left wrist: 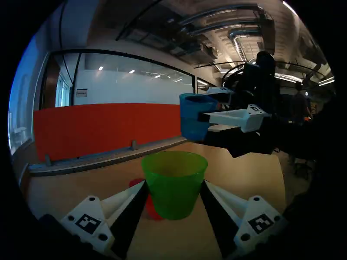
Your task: Pour water
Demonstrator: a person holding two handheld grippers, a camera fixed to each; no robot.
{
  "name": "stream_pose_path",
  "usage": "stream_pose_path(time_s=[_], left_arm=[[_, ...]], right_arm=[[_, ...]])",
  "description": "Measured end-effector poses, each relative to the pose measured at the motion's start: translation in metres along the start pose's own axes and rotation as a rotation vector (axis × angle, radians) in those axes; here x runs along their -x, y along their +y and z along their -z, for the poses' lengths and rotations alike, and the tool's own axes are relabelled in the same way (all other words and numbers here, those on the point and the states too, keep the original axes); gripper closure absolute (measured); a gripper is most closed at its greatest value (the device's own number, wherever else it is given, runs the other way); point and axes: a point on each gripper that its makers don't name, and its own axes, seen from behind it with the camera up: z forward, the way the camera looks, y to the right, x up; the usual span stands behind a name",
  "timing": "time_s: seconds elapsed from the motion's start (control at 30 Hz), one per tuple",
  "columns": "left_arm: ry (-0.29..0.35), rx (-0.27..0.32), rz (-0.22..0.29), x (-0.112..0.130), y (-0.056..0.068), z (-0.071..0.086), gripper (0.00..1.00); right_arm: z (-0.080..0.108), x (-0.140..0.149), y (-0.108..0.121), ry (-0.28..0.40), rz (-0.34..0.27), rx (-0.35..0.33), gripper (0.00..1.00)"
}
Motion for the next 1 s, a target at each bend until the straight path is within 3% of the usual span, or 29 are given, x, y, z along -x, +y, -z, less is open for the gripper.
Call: stream_pose_path(time_s=[1.0], left_arm=[[-0.007, 0.031, -0.017, 0.001, 0.014, -0.009, 0.2]], right_arm=[[-0.024, -0.029, 0.011, -0.005, 0.314, -0.004, 0.09]])
